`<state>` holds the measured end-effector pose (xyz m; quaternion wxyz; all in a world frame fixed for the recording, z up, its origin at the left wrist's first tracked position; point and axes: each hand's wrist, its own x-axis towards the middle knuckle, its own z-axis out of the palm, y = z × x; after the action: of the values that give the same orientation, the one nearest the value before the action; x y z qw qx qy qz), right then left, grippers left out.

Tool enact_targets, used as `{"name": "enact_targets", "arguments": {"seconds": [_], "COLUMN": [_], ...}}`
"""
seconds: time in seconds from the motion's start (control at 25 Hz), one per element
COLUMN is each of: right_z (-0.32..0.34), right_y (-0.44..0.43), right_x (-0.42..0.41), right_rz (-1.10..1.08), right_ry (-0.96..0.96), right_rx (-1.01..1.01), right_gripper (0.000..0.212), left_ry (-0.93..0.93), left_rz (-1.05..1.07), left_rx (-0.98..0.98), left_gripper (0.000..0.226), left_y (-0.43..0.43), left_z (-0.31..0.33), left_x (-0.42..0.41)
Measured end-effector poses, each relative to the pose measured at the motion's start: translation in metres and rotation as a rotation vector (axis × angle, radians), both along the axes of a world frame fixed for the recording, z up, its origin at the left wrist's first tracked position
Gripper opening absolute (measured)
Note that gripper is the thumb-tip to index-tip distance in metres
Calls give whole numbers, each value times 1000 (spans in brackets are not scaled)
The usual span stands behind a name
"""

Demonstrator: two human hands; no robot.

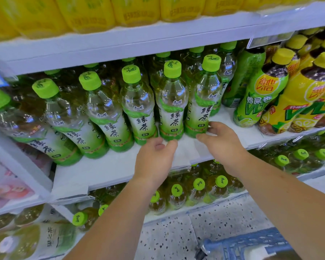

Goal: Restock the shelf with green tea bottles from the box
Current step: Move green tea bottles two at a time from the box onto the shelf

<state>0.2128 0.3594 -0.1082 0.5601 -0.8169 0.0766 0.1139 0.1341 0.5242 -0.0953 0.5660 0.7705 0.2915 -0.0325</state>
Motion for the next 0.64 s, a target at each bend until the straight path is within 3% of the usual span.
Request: {"name": "enact_targets", "arguments": {"seconds": [0.12,0.2,0.4,0.64], "right_z": [8,14,41,95], "right_y": [-1,-3,-16,-36], "right_x": [-22,-43,-112,-194], "right_rz": [-31,-21,-14,-105], "right_ry": [78,107,166,237], "right_rx": [32,6,-36,-12], "right_gripper": [63,63,64,60], "left_ry": [17,44,119,96], "left_rz": [-56,-60,-165,-318], "left_rx": [-45,-119,-183,-132], "left_gripper": [90,91,70,61], "left_y": [9,15,20,11], "left_z": [9,17,48,105], "left_x": [-19,-34,-83,-137]}}
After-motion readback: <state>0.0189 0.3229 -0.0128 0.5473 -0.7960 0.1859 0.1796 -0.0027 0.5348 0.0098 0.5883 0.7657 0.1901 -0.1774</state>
